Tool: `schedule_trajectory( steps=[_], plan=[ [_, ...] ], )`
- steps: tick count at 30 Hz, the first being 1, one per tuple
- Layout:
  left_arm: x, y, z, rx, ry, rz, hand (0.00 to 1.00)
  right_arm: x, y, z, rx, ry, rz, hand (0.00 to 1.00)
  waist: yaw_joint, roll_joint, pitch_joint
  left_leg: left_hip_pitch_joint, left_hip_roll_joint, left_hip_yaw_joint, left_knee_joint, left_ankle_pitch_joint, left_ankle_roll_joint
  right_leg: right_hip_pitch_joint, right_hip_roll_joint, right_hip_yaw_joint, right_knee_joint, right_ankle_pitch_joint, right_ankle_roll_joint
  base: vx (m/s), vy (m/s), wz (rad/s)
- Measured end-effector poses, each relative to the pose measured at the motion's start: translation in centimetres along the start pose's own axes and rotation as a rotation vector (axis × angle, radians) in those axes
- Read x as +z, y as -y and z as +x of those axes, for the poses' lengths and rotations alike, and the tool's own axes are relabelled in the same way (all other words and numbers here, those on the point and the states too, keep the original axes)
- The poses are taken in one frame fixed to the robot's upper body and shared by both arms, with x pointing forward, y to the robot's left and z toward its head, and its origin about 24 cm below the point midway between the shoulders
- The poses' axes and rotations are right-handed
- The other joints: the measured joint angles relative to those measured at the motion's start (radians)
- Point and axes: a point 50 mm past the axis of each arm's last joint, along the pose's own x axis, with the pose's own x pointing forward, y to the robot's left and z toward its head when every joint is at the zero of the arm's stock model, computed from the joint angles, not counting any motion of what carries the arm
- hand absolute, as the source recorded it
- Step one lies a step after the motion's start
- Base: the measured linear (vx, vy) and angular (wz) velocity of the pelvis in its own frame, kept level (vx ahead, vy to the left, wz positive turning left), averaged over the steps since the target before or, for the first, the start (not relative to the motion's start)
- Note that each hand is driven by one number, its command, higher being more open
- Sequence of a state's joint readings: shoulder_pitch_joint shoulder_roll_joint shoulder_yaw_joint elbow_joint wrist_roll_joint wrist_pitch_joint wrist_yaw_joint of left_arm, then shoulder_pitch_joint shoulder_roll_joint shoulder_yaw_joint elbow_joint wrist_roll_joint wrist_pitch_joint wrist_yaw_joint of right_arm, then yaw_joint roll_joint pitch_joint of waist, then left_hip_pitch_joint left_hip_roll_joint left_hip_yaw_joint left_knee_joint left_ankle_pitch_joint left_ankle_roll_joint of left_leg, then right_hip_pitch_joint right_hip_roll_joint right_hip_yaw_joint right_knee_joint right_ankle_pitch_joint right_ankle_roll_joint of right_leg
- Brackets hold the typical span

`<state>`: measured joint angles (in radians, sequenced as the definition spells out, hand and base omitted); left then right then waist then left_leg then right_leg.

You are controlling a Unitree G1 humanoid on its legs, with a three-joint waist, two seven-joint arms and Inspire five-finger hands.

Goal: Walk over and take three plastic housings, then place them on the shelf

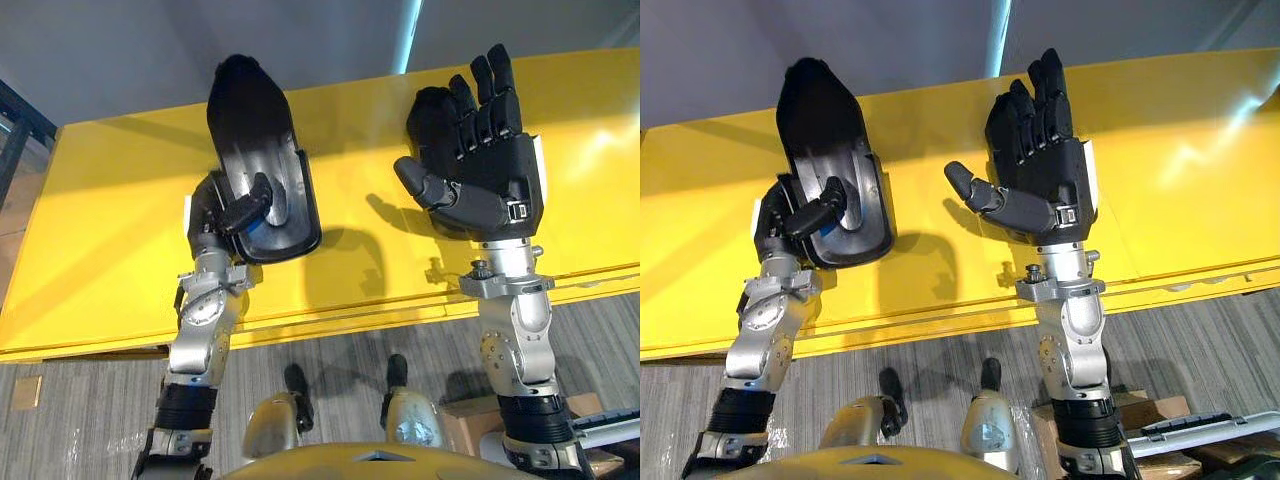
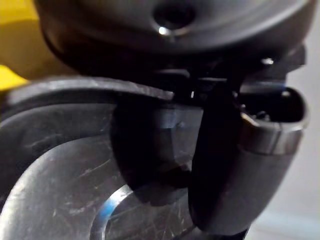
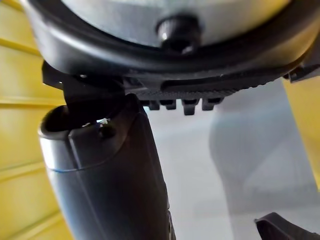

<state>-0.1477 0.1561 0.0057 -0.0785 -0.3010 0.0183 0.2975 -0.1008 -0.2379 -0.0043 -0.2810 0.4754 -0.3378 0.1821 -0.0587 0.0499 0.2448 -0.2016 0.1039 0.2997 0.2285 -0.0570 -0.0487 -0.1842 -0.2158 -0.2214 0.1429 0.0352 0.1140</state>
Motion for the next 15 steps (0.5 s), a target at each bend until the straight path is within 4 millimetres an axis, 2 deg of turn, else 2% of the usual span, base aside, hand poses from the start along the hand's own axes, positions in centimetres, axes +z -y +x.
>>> schedule_trajectory(
  steps=[5,10,15],
  plan=[
    [-0.2,-0.1,-0.3,-0.013,-0.013,0.002,1.00,-0.1,-0.4,-0.1,0.010,-0.002,0.013,1.00,-0.001,-0.002,0.003,0.018,0.000,-0.006,0.000,-0.002,0.002,0.021,0.000,-0.007,0.002,-0.002,-0.001,0.00,0.001,0.02],
    [-1.1,-1.4,-2.8,-0.023,-0.069,0.019,1.00,0.2,-0.8,-1.5,-0.024,-0.007,0.041,1.00,0.001,-0.002,0.003,0.076,-0.004,-0.008,-0.028,-0.007,-0.001,0.078,0.000,-0.020,-0.014,-0.011,-0.003,0.00,0.000,0.00],
    [-0.8,-1.9,-4.4,-0.051,-0.071,0.011,1.00,0.1,-1.0,-2.1,-0.036,-0.020,0.053,1.00,0.005,-0.003,-0.001,0.120,-0.007,-0.016,-0.065,0.002,-0.003,0.135,0.001,-0.040,-0.060,-0.004,0.006,0.03,-0.008,0.07]
  ],
)
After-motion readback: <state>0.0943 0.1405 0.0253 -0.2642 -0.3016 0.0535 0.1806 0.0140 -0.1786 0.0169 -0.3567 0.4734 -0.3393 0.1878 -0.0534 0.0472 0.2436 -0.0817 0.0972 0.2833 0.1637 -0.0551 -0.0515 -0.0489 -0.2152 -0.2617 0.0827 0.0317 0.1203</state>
